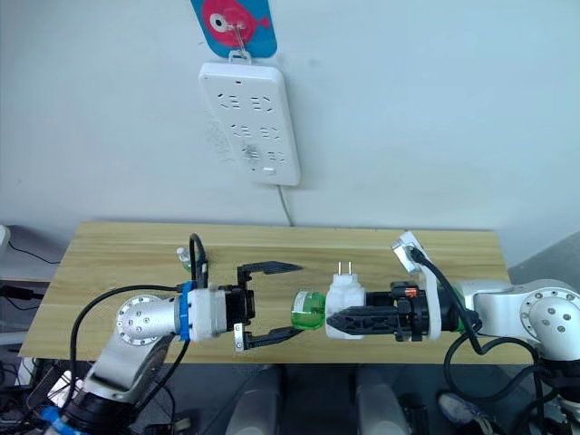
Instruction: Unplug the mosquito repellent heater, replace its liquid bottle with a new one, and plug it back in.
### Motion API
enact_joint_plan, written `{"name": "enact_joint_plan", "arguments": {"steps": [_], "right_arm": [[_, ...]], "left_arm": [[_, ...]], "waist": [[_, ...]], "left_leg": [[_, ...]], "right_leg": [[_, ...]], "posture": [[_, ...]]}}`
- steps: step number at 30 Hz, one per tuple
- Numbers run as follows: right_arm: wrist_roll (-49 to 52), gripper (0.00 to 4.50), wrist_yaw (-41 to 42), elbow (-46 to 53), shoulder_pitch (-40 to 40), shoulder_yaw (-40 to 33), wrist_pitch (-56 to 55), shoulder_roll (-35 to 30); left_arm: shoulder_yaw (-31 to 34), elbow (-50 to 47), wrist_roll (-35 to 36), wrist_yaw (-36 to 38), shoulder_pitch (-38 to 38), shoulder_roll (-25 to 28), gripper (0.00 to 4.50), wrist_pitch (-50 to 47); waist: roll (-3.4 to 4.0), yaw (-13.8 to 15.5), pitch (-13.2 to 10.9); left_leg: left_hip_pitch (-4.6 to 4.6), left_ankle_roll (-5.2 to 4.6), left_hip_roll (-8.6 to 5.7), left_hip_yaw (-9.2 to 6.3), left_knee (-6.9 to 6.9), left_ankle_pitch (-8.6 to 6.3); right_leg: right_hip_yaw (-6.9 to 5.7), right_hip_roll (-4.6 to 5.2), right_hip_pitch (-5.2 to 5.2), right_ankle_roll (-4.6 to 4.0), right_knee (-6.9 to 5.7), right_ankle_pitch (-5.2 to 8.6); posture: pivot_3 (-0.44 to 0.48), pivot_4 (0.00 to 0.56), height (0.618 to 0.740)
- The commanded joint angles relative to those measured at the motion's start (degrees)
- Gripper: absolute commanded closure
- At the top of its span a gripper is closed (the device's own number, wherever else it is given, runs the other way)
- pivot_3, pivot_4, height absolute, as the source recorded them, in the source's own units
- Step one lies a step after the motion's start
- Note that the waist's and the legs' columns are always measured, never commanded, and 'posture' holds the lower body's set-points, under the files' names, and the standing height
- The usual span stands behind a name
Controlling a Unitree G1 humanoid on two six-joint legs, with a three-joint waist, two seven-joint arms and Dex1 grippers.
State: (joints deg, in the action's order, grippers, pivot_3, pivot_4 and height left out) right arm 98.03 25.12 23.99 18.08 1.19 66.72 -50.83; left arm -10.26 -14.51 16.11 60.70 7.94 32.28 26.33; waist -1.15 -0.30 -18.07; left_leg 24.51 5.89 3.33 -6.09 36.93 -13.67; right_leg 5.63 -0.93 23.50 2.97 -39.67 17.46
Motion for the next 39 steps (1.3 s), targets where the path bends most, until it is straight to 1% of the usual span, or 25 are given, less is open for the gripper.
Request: {"name": "enact_joint_plan", "arguments": {"steps": [1,4,5,7,12,14,15,17,18,19,20,21,22,23,26,28,31,33,39], "right_arm": [[2.01,1.44,-0.02,2.49,-0.05,-0.47,-0.63,0.4],[2.37,1.44,-0.42,2.74,0.05,-0.22,-0.75,0.67],[2.44,1.44,-0.51,2.81,0.05,-0.21,-0.77,0.7],[2.59,1.44,-0.7,2.86,0.09,-0.14,-0.83,0.81],[2.92,1.44,-1.21,2.96,0.11,-0.07,-0.89,1.11],[2.93,1.44,-1.26,3.03,0.02,-0.06,-0.92,1.1],[2.85,1.44,-1.19,3.07,-0.04,-0.08,-0.9,1.05],[2.46,1.44,-0.86,3.17,-0.17,-0.13,-0.73,0.86],[2.04,1.44,-0.53,3.26,-0.23,-0.14,-0.56,0.73],[1.52,1.44,-0.13,3.39,-0.29,-0.13,-0.39,0.59],[1.14,1.44,0.19,3.49,-0.4,-0.12,-0.29,0.49],[0.91,1.44,0.42,3.56,-0.5,-0.08,-0.31,0.4],[0.76,1.44,0.6,3.61,-0.56,-0.04,-0.33,0.32],[0.74,1.44,0.69,3.6,-0.58,0.0,-0.38,0.27],[0.56,1.44,0.94,3.74,-0.71,0.02,-0.56,0.19],[0.54,1.44,1.0,3.85,-0.79,0.05,-0.71,0.17],[0.72,1.44,0.9,3.9,-0.85,0.16,-0.97,0.17],[0.95,1.44,0.67,3.84,-0.91,0.17,-1.14,0.25],[1.25,1.44,0.46,3.72,-0.95,0.11,-1.15,0.13]], "left_arm": [[-1.3,0.73,-0.18,0.38,1.11,-1.72,0.0,4.73],[-2.24,1.53,0.21,1.22,1.59,-1.8,0.0,5.74],[-2.47,1.66,0.46,1.42,1.69,-1.8,0.19,5.73],[-2.96,1.8,1.12,2.0,1.85,-1.61,0.62,4.99],[-3.56,-0.04,2.99,3.07,2.27,-0.59,2.22,1.56],[-3.87,-2.61,4.59,3.49,2.79,0.48,2.28,-2.42],[-4.19,-4.5,5.78,3.98,3.16,1.62,2.28,-5.86],[-4.86,-9.89,10.95,2.71,3.96,6.24,2.28,-22.22],[-4.53,-12.54,19.34,-0.71,5.48,9.52,2.28,-35.67],[-3.76,-14.06,29.51,-4.63,7.51,12.4,2.28,-47.94],[-2.76,-14.07,38.89,-7.04,9.96,14.87,2.28,-57.73],[-1.93,-13.86,43.24,-7.44,11.95,16.27,2.28,-63.1],[-1.28,-13.23,46.04,-7.68,13.66,17.26,2.28,-66.85],[-0.67,-12.61,49.13,-7.72,15.08,18.24,2.28,-70.54],[1.05,-11.43,53.64,-7.3,16.55,19.79,2.28,-77.43],[1.3,-11.49,51.64,-6.95,15.98,19.57,2.28,-77.95],[1.06,-12.21,47.25,-6.11,13.62,17.99,2.28,-75.2],[1.69,-12.26,45.61,-7.37,11.69,16.32,2.28,-73.8],[2.61,-12.84,44.66,-5.96,10.54,15.03,2.28,-74.33]], "waist": [[0.0,0.03,0.0],[0.0,0.01,0.0],[0.0,0.0,0.0],[0.0,-0.01,0.0],[0.0,-0.09,0.0],[0.0,-0.15,0.0],[0.0,-0.15,0.0],[-0.02,-0.17,-0.02],[-0.01,-0.19,-0.02],[-0.02,-0.2,-0.03],[-0.02,-0.22,-0.05],[-0.02,-0.28,-0.06],[-0.01,-0.37,-0.07],[-0.01,-0.58,-0.09],[-0.01,-1.24,-0.09],[-0.01,-1.35,-0.09],[0.0,-1.43,-0.1],[0.0,-1.37,-0.09],[-0.01,-1.3,-0.1]], "left_leg": [[0.0,0.0,0.0,-0.01,0.0,0.0],[0.0,0.0,0.0,0.0,0.01,0.0],[0.0,0.0,0.0,-0.01,0.0,0.0],[0.0,0.0,0.0,-0.02,0.0,0.0],[-0.01,0.0,0.0,-0.03,0.02,0.0],[-0.02,0.0,0.0,-0.03,0.02,0.0],[-0.02,0.0,0.0,-0.03,0.02,0.0],[-0.01,0.0,0.01,-0.07,0.02,0.0],[-0.02,0.0,0.01,-0.09,0.02,0.0],[-0.04,0.0,0.0,-0.08,0.02,0.0],[-0.05,0.0,0.01,-0.11,0.02,0.0],[-0.05,-0.01,0.01,-0.17,0.03,0.0],[-0.05,-0.01,0.01,-0.18,0.04,0.0],[-0.05,-0.01,0.0,-0.15,0.04,0.0],[-0.05,-0.01,-0.01,-0.1,0.01,0.0],[-0.05,-0.01,0.0,-0.12,-0.02,0.0],[-0.06,-0.01,0.01,-0.11,-0.06,0.0],[-0.06,0.0,0.01,-0.1,-0.05,0.0],[-0.06,0.01,0.0,-0.09,0.01,0.01]], "right_leg": [[-0.01,0.0,0.0,0.0,-0.01,0.0],[0.0,0.0,0.0,0.0,-0.01,0.0],[-0.01,0.0,0.0,0.0,-0.02,0.0],[-0.01,-0.01,0.0,0.0,-0.04,0.0],[-0.01,-0.01,0.0,0.0,-0.08,0.0],[-0.02,-0.01,0.0,0.0,-0.09,0.0],[-0.02,-0.01,0.0,0.0,-0.09,0.0],[-0.04,-0.03,0.0,0.0,-0.14,0.0],[-0.06,-0.03,0.0,0.01,-0.17,0.0],[-0.04,-0.02,0.0,0.01,-0.19,0.01],[-0.05,-0.02,0.0,0.02,-0.23,0.01],[-0.1,-0.03,0.0,0.04,-0.27,0.02],[-0.11,-0.03,0.0,0.26,-0.27,0.15],[-0.1,-0.03,-0.01,0.27,-0.27,0.16],[-0.08,-0.03,-0.01,0.25,-0.23,0.15],[-0.1,-0.03,0.0,0.03,-0.23,0.03],[-0.09,-0.03,0.02,0.0,-0.22,0.03],[-0.09,-0.03,0.02,0.0,-0.22,0.03],[-0.07,-0.02,0.02,0.02,-0.22,0.04]], "posture": [[0.017,0.305,0.74],[0.014,0.307,0.74],[0.014,0.307,0.74],[0.014,0.307,0.74],[0.015,0.309,0.74],[0.017,0.31,0.74],[0.018,0.311,0.74],[0.021,0.311,0.74],[0.021,0.311,0.74],[0.021,0.311,0.74],[0.021,0.311,0.74],[0.021,0.311,0.74],[0.021,0.311,0.74],[0.021,0.311,0.74],[0.026,0.31,0.74],[0.026,0.31,0.74],[0.026,0.31,0.74],[0.026,0.31,0.74],[0.024,0.311,0.74]]}}
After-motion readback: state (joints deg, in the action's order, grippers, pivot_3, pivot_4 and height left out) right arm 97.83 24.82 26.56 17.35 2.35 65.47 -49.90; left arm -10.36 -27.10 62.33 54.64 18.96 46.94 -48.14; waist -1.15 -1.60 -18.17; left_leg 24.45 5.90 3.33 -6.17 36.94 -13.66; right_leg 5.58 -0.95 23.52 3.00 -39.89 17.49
